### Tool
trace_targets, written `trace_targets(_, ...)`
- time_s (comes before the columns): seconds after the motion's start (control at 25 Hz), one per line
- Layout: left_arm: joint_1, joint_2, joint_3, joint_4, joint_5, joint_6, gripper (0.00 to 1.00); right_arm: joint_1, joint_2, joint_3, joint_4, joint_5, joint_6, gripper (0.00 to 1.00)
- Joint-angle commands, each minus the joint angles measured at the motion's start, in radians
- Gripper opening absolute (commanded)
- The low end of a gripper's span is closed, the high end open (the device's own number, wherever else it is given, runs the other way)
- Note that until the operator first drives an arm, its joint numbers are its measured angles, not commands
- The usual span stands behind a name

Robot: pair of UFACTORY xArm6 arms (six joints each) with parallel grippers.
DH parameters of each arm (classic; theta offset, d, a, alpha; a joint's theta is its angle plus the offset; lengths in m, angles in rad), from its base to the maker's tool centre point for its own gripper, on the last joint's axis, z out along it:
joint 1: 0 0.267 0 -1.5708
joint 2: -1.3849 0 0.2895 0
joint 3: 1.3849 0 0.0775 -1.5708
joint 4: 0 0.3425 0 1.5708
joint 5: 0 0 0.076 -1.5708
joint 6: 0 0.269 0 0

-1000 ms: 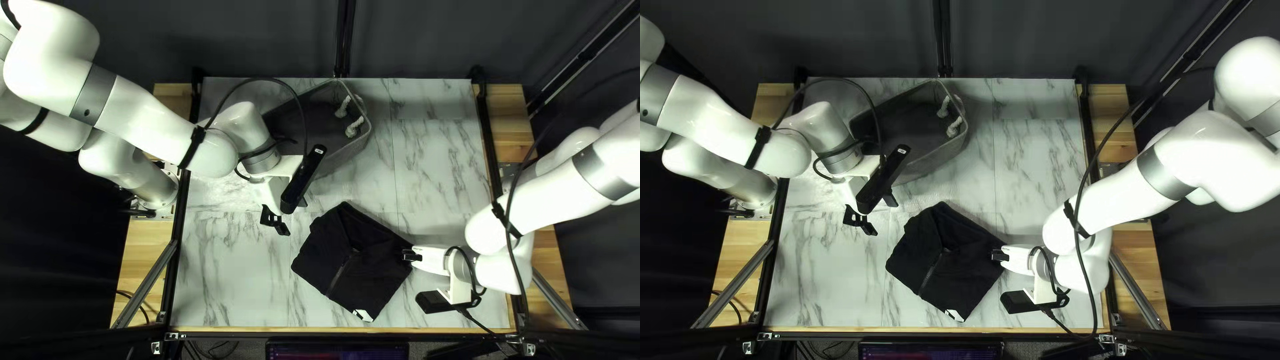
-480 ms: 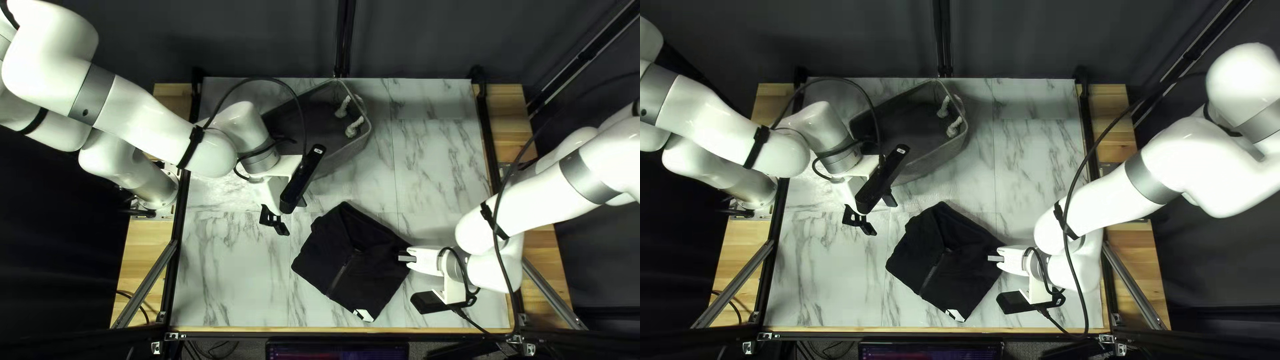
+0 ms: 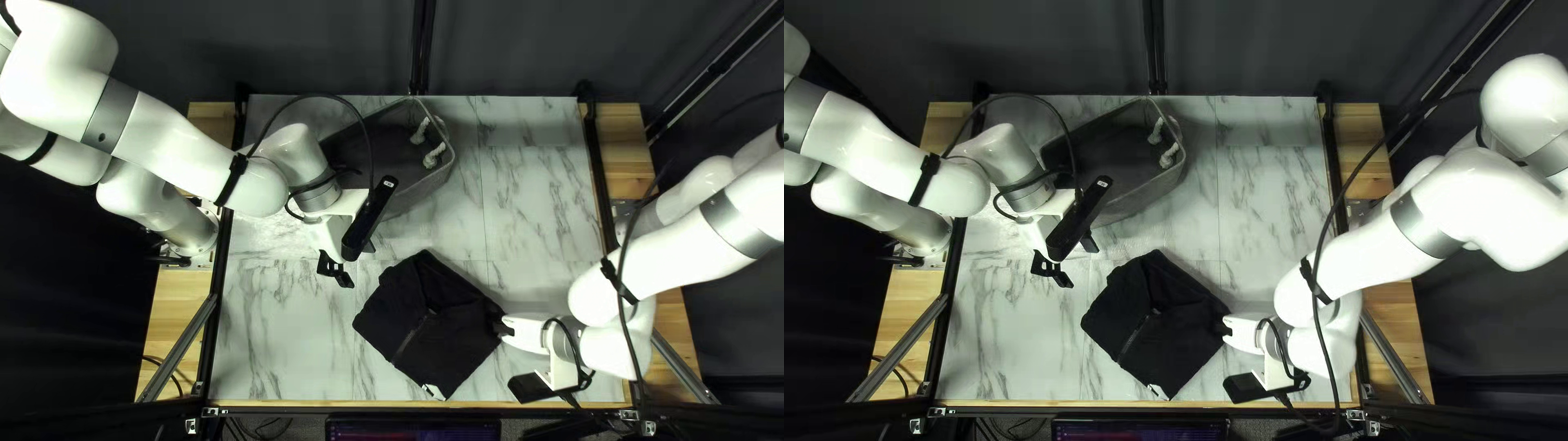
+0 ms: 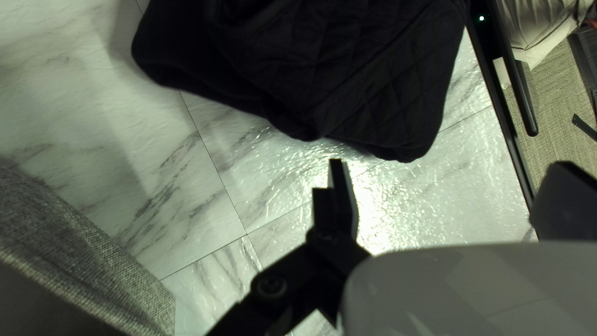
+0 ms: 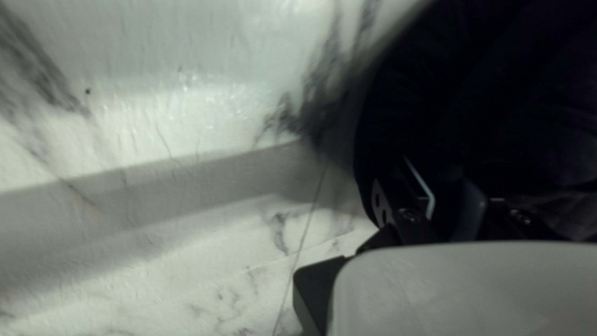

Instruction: Pick up a folded sweatshirt and place it into a fabric basket

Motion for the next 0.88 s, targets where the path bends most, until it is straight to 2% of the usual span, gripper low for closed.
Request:
trace_targets(0.04,0.003,0.0,0.001,0.0,0.003,0.003,1.0,0.002,0.003,0.001,-0.004,0.002,0.005,0.0)
trace_targets(0.2,0.006,-0.003,0.0,0.006,0.008,-0.002,1.0,0.006,0.007,0.006,-0.011,0.003,0.02,0.0)
trace_targets(0.24,0.006,-0.003,0.001,0.007,0.009,-0.003,1.0,0.006,0.008,0.007,-0.013,0.002,0.025,0.94)
trace_targets(0.28,0.007,-0.004,0.001,0.008,0.01,-0.004,1.0,0.002,0.008,0.008,-0.017,-0.003,0.032,1.0)
trace_targets(0.44,0.007,-0.001,-0.002,0.01,0.012,-0.004,1.0,-0.006,-0.004,0.024,-0.032,-0.011,0.048,1.0)
trace_targets(0.64,0.012,0.001,-0.006,0.018,0.021,-0.009,1.0,0.008,-0.07,0.076,-0.05,-0.009,0.049,1.0)
trace_targets(0.88,0.014,0.009,-0.012,0.02,0.024,-0.009,1.0,0.04,-0.159,0.124,-0.018,0.031,0.018,1.0)
